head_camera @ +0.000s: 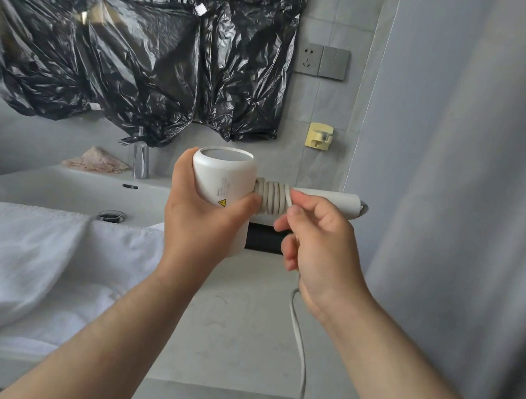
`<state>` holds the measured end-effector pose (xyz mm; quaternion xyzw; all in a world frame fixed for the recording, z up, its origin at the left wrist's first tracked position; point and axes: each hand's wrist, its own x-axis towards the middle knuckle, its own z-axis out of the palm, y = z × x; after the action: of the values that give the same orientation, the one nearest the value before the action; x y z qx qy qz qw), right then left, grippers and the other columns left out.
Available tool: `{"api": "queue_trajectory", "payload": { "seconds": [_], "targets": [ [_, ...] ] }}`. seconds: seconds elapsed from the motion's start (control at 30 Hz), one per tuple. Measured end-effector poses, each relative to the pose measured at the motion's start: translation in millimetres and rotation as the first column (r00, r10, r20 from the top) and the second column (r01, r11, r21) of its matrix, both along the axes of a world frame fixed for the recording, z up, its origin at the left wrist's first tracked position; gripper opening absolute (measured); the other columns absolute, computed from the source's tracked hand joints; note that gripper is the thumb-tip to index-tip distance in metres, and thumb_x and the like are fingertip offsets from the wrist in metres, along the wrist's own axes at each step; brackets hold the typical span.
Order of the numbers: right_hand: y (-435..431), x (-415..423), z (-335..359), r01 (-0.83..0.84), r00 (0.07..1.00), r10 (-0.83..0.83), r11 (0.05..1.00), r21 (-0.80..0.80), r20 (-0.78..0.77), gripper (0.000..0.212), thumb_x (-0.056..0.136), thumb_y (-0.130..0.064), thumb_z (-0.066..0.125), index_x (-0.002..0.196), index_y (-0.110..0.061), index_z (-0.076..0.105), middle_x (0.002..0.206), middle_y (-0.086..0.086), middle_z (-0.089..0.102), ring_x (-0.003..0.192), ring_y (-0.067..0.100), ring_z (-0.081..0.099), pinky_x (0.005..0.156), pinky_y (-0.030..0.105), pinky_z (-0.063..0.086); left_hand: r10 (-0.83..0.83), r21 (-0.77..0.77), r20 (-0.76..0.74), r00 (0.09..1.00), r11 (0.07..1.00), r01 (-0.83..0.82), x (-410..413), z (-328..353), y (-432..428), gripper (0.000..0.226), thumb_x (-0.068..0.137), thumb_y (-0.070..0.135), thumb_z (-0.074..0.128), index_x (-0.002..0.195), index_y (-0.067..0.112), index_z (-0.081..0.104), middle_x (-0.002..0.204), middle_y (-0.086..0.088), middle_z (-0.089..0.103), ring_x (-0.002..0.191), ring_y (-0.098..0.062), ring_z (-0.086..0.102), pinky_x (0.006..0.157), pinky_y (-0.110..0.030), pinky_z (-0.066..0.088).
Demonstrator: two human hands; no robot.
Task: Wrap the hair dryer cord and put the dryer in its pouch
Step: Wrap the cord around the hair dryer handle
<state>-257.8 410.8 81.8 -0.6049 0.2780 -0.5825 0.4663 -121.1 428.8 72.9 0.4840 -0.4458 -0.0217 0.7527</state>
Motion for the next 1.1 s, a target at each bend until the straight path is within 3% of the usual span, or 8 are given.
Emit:
{"api": "queue_trajectory", "payload": {
  "seconds": [0.13,0.27,0.33,0.5,0.73,0.8,0.97,1.1],
  "targets": [
    [-1,-8,-1,-0.104,0.995,0.104,0.994,0.018,0.005,0.028,0.1,-0.006,0.047,0.102,-0.027,0.066,0.063,0.003,0.048,0.039,0.006,0.03,0.037,0.017,0.024,-0.073,0.02,-0.061,0.996,0.997,0.074,4,-5,-2,0.061,0.059,0.031,0.084,0.113,0.025,0.056,0.101,0.004,0.065,0.087,-0.016,0.066,0.08,-0.046,0.058],
    [0,-13,-6,-0.145,0.989,0.145,0.989,0.005,-0.032,0.032,0.099,-0.01,0.049,0.111,-0.033,0.068,0.06,-0.001,0.049,0.042,0.009,0.032,0.039,0.02,0.026,-0.133,0.027,-0.175,0.975,0.99,0.14,6,-7,-8,0.057,0.056,0.034,0.085,0.106,0.023,0.059,0.097,-0.007,0.068,0.086,-0.031,0.07,0.074,-0.058,0.059],
    [1,-14,-12,-0.116,0.993,0.115,0.993,0.007,0.021,0.032,0.097,-0.011,0.053,0.1,-0.036,0.073,0.057,-0.003,0.052,0.042,0.011,0.034,0.04,0.02,0.027,-0.149,0.038,-0.202,0.968,0.986,0.16,5,-8,-9,0.059,0.055,0.035,0.085,0.107,0.021,0.06,0.096,-0.01,0.069,0.085,-0.032,0.07,0.073,-0.056,0.06],
    [-3,-14,-18,-0.155,0.972,0.129,0.98,0.123,0.197,0.024,0.093,-0.005,0.058,0.083,-0.022,0.073,0.054,0.005,0.059,0.037,0.013,0.038,0.038,0.019,0.03,-0.174,0.09,-0.246,0.954,0.975,0.202,-1,-11,-10,0.058,0.052,0.037,0.085,0.104,0.026,0.06,0.091,-0.003,0.071,0.076,-0.019,0.069,0.071,-0.047,0.062],
    [-13,-19,-24,-0.107,0.981,0.085,0.986,0.124,0.175,0.022,0.088,-0.005,0.063,0.069,-0.015,0.069,0.048,0.003,0.053,0.042,0.014,0.042,0.041,0.022,0.036,-0.244,0.158,-0.297,0.923,0.941,0.3,1,-17,-11,0.054,0.053,0.039,0.084,0.1,0.021,0.065,0.09,-0.007,0.073,0.078,-0.024,0.072,0.064,-0.044,0.062],
    [-13,-17,-28,-0.067,0.986,0.041,0.984,0.163,0.162,0.031,0.087,-0.017,0.068,0.058,-0.014,0.056,0.046,0.003,0.052,0.04,0.014,0.041,0.04,0.022,0.035,-0.268,0.167,-0.339,0.902,0.926,0.338,0,-17,-11,0.059,0.052,0.044,0.083,0.101,0.016,0.067,0.091,-0.011,0.073,0.078,-0.028,0.071,0.059,-0.042,0.06],
    [-14,-17,-34,-0.125,0.986,0.105,0.978,0.167,0.127,0.04,0.065,-0.04,0.074,0.061,-0.012,0.046,0.043,0.001,0.046,0.038,0.014,0.034,0.042,0.023,0.025,-0.347,0.172,-0.394,0.851,0.882,0.439,-1,-14,-8,0.055,0.06,0.038,0.081,0.104,0.009,0.067,0.089,-0.013,0.072,0.072,-0.025,0.068,0.057,-0.038,0.057],
    [-22,-31,-28,-0.188,0.979,0.195,0.976,0.107,-0.06,0.041,0.07,-0.042,0.077,0.064,-0.011,0.052,0.044,-0.004,0.044,0.038,0.009,0.032,0.041,0.021,0.022,-0.386,0.252,-0.364,0.848,0.836,0.488,8,-16,-2,0.059,0.056,0.042,0.081,0.104,0.01,0.067,0.093,-0.017,0.074,0.077,-0.029,0.072,0.062,-0.045,0.061]
  ]
}}
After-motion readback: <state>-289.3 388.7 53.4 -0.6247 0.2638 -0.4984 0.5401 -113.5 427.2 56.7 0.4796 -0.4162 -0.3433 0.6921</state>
